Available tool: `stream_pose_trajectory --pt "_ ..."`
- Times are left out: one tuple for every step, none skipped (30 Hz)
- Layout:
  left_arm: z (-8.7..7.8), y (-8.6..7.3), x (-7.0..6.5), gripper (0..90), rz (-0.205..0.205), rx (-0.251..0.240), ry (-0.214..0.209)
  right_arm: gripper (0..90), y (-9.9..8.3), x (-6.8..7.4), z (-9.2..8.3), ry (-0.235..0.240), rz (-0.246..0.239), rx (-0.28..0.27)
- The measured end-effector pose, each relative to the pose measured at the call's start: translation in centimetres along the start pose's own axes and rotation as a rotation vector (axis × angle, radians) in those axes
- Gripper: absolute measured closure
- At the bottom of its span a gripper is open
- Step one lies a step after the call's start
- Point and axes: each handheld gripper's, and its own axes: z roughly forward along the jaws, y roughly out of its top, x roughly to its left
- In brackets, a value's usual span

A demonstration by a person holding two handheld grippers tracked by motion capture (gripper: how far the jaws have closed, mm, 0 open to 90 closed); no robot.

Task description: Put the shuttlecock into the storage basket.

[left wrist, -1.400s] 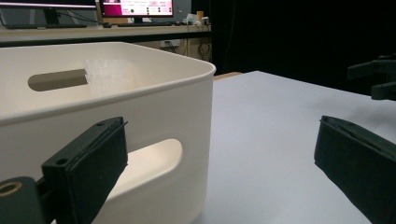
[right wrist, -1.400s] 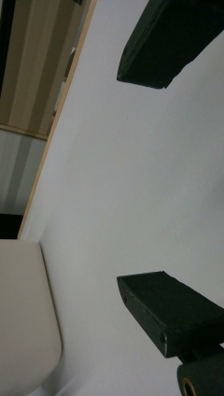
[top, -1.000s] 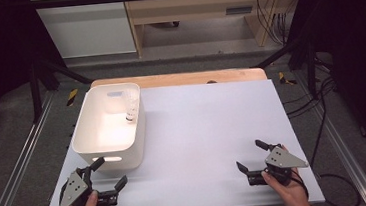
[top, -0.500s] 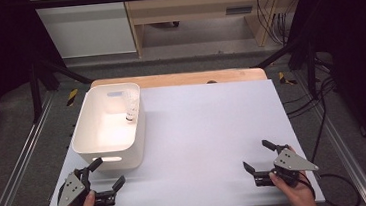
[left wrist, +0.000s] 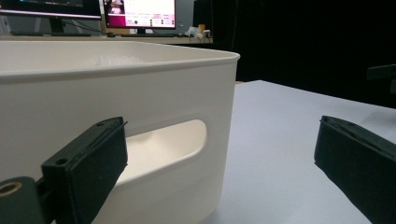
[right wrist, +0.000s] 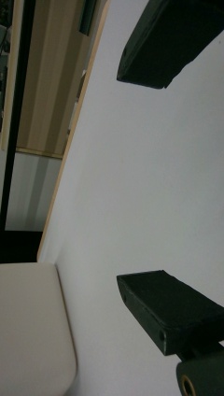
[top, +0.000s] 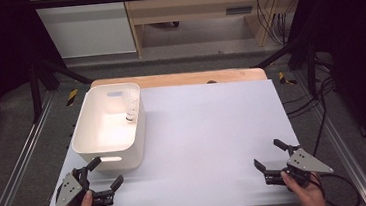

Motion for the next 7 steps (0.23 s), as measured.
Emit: stream_pose_trajectory --pt "0.0 0.0 0.0 2.3 0.000 -0.001 0.001 4.4 -0.1 -0.1 0.0 -0.008 0.018 -0.005" --pt "-0.1 0.0 0.0 2.3 -0.007 -0.007 0.001 4.4 -0.1 -0.2 0.0 -0.012 0.027 -0.007" --pt "-0.1 0.0 0.0 2.3 -0.007 -0.007 0.001 4.4 -0.1 -0.2 0.0 -0.012 0.027 -0.007" --pt "-0.2 -0.1 0.1 2.3 -0.021 -0.016 0.000 4.4 -0.1 -0.2 0.3 -0.018 0.043 -0.003" --pt "-0.2 -0.1 0.1 2.3 -0.027 -0.021 0.000 4.5 -0.2 -0.1 0.5 -0.014 0.048 0.007" --pt "-0.2 -0.2 0.1 2.3 -0.032 -0.024 -0.001 4.6 -0.3 0.0 0.7 -0.015 0.047 0.018" --pt "-0.2 -0.2 0.1 2.2 -0.032 -0.024 -0.001 4.7 -0.3 0.1 1.0 -0.020 0.053 0.034"
